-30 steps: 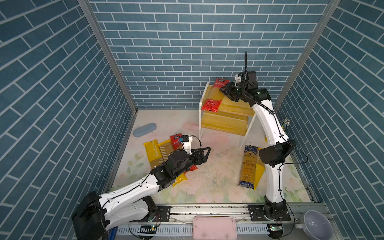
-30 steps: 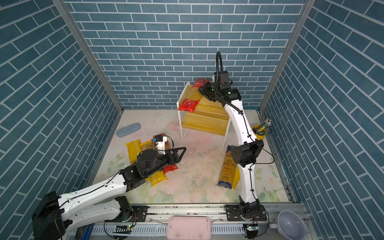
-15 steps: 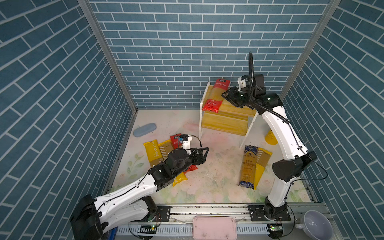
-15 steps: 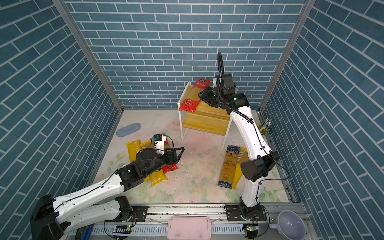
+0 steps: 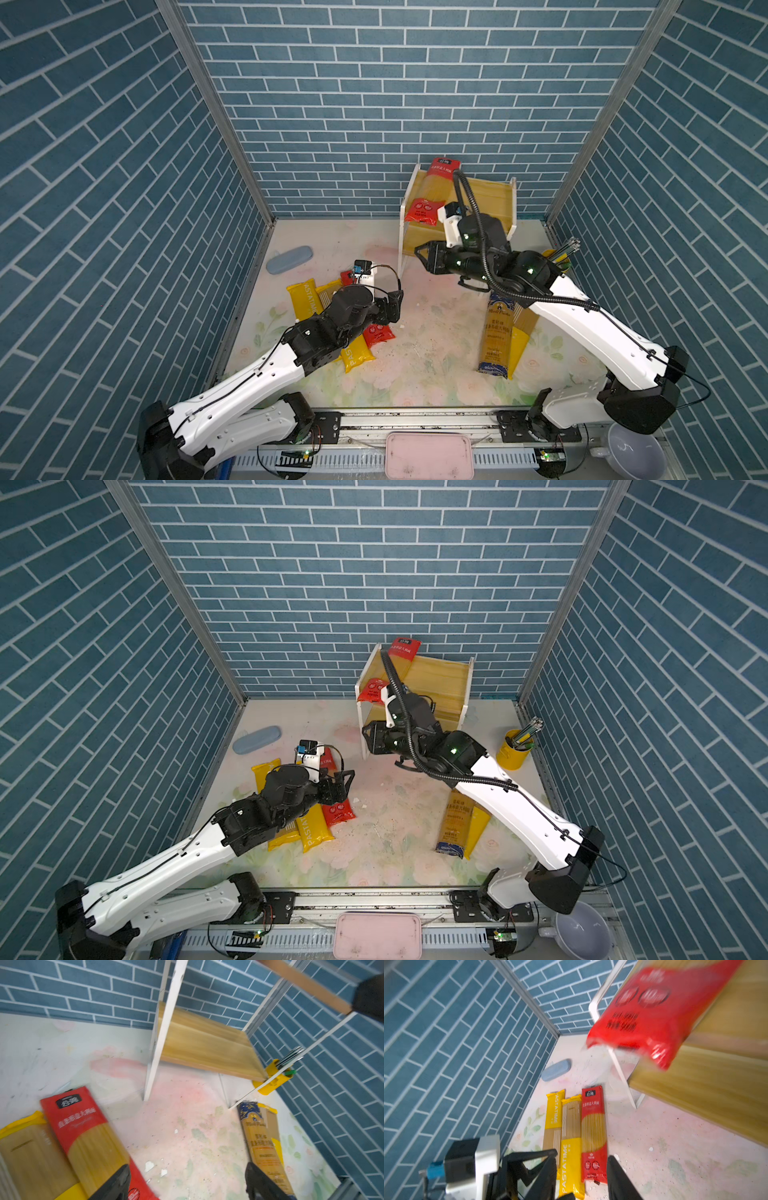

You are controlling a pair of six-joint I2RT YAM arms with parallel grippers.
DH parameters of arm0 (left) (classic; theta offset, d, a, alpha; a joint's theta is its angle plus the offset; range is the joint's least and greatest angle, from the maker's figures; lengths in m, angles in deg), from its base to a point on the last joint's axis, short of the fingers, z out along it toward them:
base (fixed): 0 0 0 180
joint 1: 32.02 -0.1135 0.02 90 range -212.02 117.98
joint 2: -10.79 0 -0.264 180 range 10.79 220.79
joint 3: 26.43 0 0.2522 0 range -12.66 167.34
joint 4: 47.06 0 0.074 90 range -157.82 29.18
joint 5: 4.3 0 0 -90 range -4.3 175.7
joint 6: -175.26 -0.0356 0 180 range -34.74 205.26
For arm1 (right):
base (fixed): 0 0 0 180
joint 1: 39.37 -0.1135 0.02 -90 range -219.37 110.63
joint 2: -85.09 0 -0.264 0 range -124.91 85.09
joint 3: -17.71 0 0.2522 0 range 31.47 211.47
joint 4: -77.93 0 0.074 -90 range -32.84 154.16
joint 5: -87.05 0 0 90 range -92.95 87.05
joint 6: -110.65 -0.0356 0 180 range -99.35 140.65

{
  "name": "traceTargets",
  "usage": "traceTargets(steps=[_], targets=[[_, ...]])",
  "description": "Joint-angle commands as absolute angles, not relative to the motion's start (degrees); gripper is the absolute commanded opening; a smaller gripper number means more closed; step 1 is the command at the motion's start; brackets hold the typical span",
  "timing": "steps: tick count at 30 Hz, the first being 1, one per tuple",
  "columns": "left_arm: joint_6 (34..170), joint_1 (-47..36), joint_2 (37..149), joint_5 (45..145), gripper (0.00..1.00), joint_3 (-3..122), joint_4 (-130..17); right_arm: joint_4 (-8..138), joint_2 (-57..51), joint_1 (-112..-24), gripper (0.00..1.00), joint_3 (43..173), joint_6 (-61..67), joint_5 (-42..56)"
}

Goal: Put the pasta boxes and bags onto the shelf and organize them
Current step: 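Open the right gripper and draw it back from the shelf toward the bags, then reach the right gripper down onto the second red spaghetti bag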

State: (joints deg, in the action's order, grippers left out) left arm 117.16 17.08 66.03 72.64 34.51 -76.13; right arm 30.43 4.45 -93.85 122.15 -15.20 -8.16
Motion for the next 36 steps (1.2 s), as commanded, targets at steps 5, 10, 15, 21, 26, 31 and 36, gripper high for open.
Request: traceTargets(steps=[5,10,15,21,26,31,36], targets=[[121.12,13.24,62.67,69.97,0.86,31.87,-88.91,36.30,2.96,-106.07,0.40,108.02,-12.12,-20.75],[124.69,7.63,59.11,74.94,0.85,27.58,-91.48,40.53,-0.90,-106.70,0.40,101.60,-18.75,-16.53],[128.40,6.57,59.71,77.52,0.85,23.60,-90.06,40.17,-6.26,-105.72,0.40,100.91,-21.43,-13.67],[132.49,6.65,63.33,82.74,0.81,19.21,-82.21,47.26,-11.30,-99.97,0.41,95.81,-28.18,-2.38],[132.50,6.56,63.68,82.55,0.81,18.03,-81.82,52.01,-14.49,-97.17,0.44,94.51,-31.90,1.78],[132.11,6.15,63.80,82.56,0.81,17.90,-82.10,56.27,-19.42,-96.23,0.46,96.07,-33.56,7.78],[132.07,5.63,63.26,82.50,0.82,17.80,-81.91,57.84,-23.37,-95.63,0.45,97.22,-35.01,11.34]])
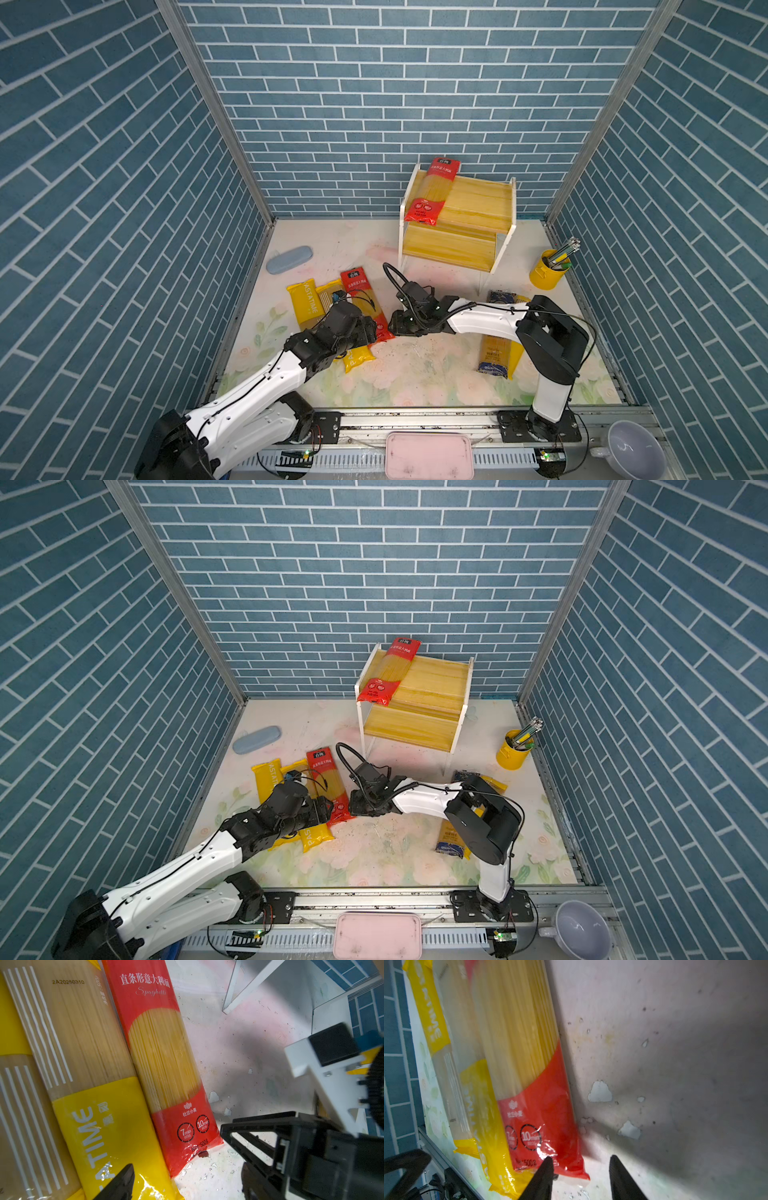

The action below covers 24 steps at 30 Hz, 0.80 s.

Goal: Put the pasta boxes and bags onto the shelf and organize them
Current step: 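Reach the right gripper down onto the second red spaghetti bag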

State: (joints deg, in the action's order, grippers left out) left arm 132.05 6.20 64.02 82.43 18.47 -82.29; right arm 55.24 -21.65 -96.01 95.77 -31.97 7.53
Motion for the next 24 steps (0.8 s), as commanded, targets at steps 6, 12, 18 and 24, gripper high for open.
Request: traceTargets(steps=[6,12,18,24], targets=[[132.27,5.34,62.33,82.36,0.82,17.65,-81.39,60.50,-26.71,-95.03,0.44,98.02,-36.14,15.93],[132.15,5.17,61.72,82.11,0.82,17.92,-81.65,61.45,-25.63,-94.91,0.26,97.85,-35.82,17.71],[131.74,5.09,61.87,82.75,0.82,18.15,-81.04,61.30,-20.90,-94.43,0.08,94.93,-35.60,18.08],[131.05,5.09,63.61,83.87,0.82,19.06,-79.62,59.66,-14.64,-93.40,0.02,88.60,-36.09,19.89]])
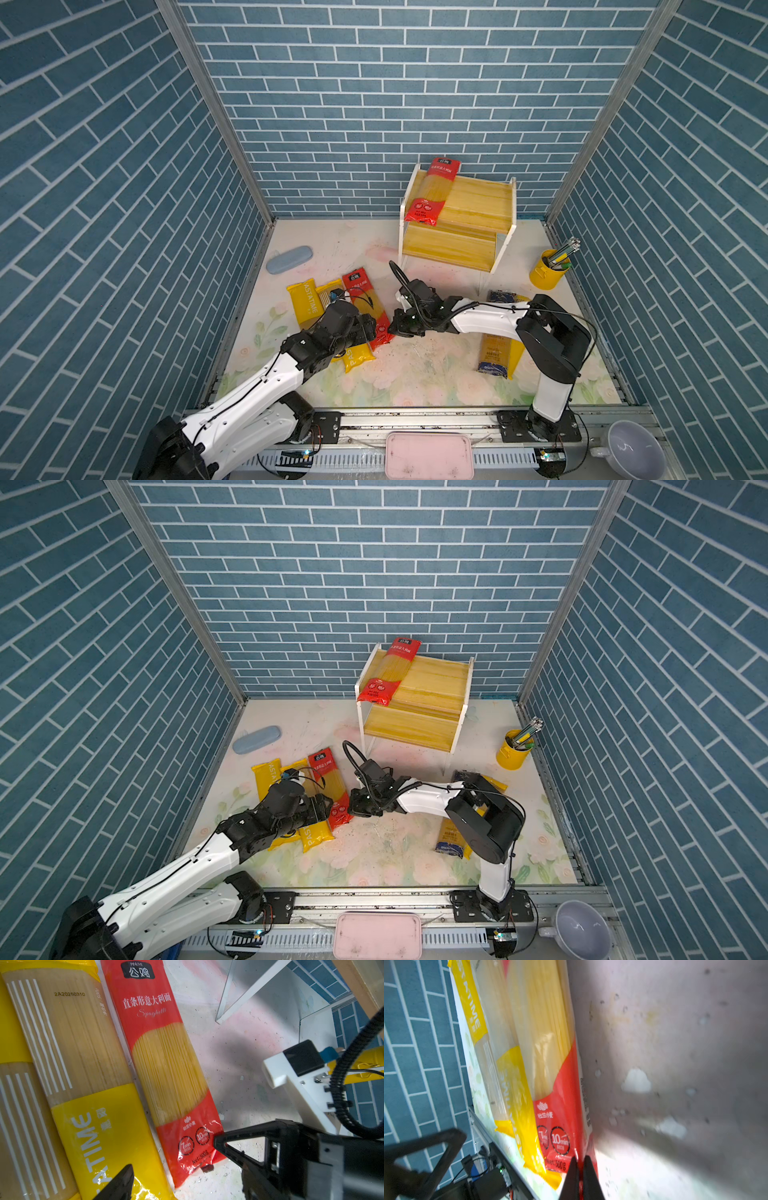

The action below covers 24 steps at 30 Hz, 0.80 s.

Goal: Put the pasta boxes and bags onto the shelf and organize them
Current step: 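Reach the right gripper down onto the second red spaghetti bag, then close the right gripper on the red bag's end and tip it upright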

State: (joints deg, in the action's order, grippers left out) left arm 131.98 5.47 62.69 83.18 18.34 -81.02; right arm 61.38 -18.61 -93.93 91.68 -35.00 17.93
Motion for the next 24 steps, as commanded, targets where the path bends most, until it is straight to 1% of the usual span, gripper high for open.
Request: traceTargets(steps=[1,8,11,13,17,21,24], targets=[[130.92,5.13,64.19,84.18,0.82,19.15,-78.93,58.97,-13.52,-93.42,0.02,87.35,-36.17,19.90],[131.27,5.07,68.94,87.05,0.82,18.52,-72.51,53.10,-6.93,-93.42,0.02,80.11,-36.29,19.47],[131.89,5.09,69.43,87.85,0.82,16.88,-70.07,49.86,-6.59,-93.36,0.06,80.95,-35.78,18.55],[132.18,5.12,69.61,88.53,0.82,16.28,-69.33,48.89,-6.50,-93.42,0.10,82.45,-35.35,18.07],[131.97,5.16,68.62,89.39,0.82,15.17,-69.15,47.65,-6.72,-93.42,0.23,85.64,-33.88,15.23],[131.06,5.16,66.24,88.51,0.82,14.21,-71.23,45.87,-9.69,-92.70,0.34,89.44,-32.33,12.43],[131.68,5.16,64.10,88.84,0.82,12.72,-71.03,45.37,-11.57,-92.45,0.39,91.67,-31.09,11.84]])
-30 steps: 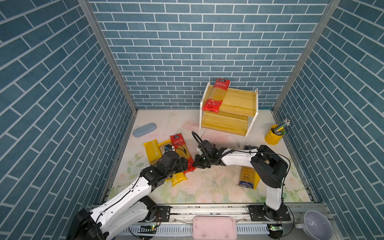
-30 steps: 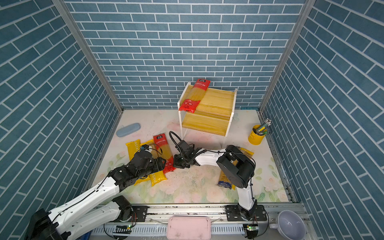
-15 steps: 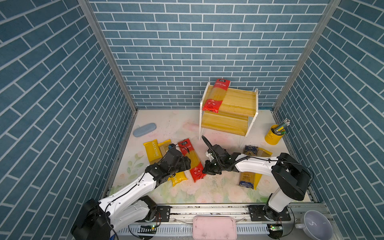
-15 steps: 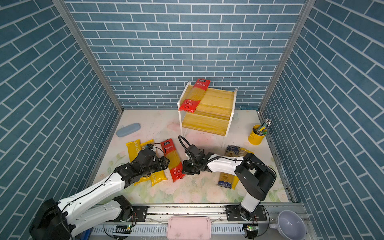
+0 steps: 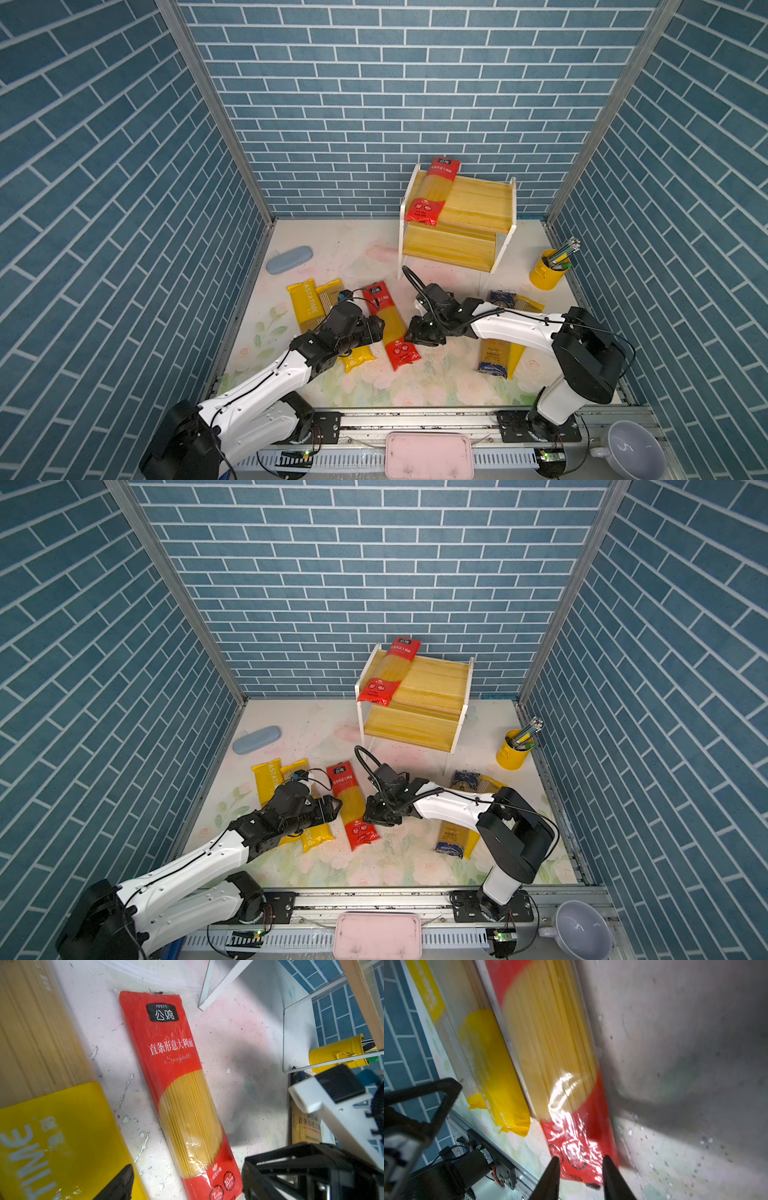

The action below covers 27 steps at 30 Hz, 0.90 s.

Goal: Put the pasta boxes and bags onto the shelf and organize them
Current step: 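Close the right gripper on the red bag's end and tip it upright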

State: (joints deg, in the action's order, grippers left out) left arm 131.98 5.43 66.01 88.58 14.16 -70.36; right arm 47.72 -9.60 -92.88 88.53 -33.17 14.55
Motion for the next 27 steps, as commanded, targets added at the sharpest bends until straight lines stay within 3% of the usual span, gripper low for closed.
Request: traceTargets(steps=[1,12,17,27], targets=[[131.75,5.18,63.84,89.06,0.82,12.43,-70.86,45.36,-11.96,-92.40,0.39,92.11,-30.88,11.65],[132.31,6.14,63.41,87.67,0.82,11.14,-70.35,45.78,-14.31,-90.81,0.42,92.60,-31.27,11.29],[132.09,7.26,64.91,87.89,0.82,11.68,-70.29,48.95,-14.66,-89.89,0.51,91.03,-31.46,12.42],[132.34,7.79,69.93,86.28,0.80,13.17,-68.94,55.94,-17.50,-89.10,0.52,89.24,-31.50,14.76]])
